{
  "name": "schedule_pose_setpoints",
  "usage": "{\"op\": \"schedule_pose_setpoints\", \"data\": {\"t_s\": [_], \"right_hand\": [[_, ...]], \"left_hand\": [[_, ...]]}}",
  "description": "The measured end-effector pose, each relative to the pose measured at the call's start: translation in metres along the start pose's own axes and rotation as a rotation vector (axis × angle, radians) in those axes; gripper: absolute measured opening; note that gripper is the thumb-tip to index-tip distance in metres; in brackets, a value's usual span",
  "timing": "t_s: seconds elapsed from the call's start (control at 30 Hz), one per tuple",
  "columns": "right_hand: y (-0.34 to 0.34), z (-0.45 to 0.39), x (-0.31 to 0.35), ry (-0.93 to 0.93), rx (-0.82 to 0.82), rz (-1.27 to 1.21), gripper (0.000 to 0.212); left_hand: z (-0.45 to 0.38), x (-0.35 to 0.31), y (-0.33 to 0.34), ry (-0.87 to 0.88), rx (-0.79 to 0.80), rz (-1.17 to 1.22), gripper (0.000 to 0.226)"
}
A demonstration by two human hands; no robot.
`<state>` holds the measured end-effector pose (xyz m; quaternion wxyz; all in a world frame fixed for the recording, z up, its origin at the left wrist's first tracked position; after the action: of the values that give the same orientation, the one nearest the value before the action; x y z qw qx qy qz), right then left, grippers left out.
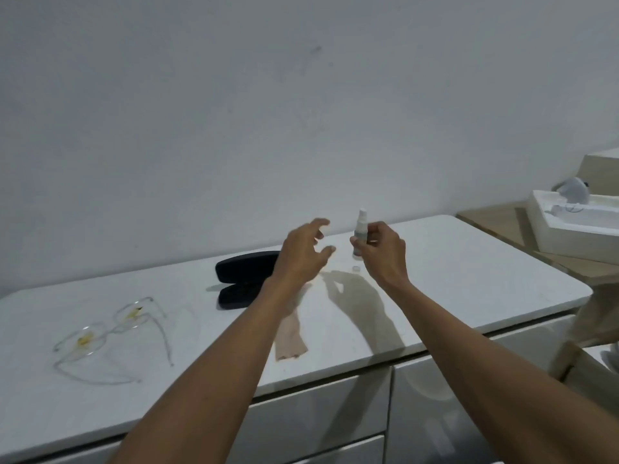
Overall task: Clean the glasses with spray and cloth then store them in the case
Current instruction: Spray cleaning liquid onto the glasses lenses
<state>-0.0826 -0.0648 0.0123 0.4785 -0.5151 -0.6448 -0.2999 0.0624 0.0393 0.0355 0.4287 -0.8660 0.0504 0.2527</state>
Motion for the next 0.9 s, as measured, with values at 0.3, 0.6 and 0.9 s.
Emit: {"op": "schedule_pose_setpoints", "data": {"t_s": [0.3, 0.6, 0.9], "right_hand": [[0.108, 0.052, 0.085, -0.23, 0.17, -0.1, 0.041], [0.215, 0.132, 0.112, -0.327, 0.411, -0.096, 0.067], [0.267, 0.167, 0.097, -0.286, 0.514, -0.069, 0.064]], "left_hand": [[0.064, 0.059, -0.156, -0.075, -0.245, -0.164, 0.032], [0.177, 0.147, -0.244, -0.368, -0.341, -0.178, 0.024], [0.245, 0.209, -0.253, -0.496, -0.218, -0.296, 0.046]]}}
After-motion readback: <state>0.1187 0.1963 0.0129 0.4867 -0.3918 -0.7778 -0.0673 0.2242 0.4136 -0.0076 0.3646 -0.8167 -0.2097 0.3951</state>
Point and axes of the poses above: each hand's wrist, its own z-axis away from the middle knuckle, its own y-axis out of the palm, x = y × z, the point moved 5 cm from there along -z, towards the middle knuckle, and after that the axes turned 7 degrees about -z, right-handed, at the moved point
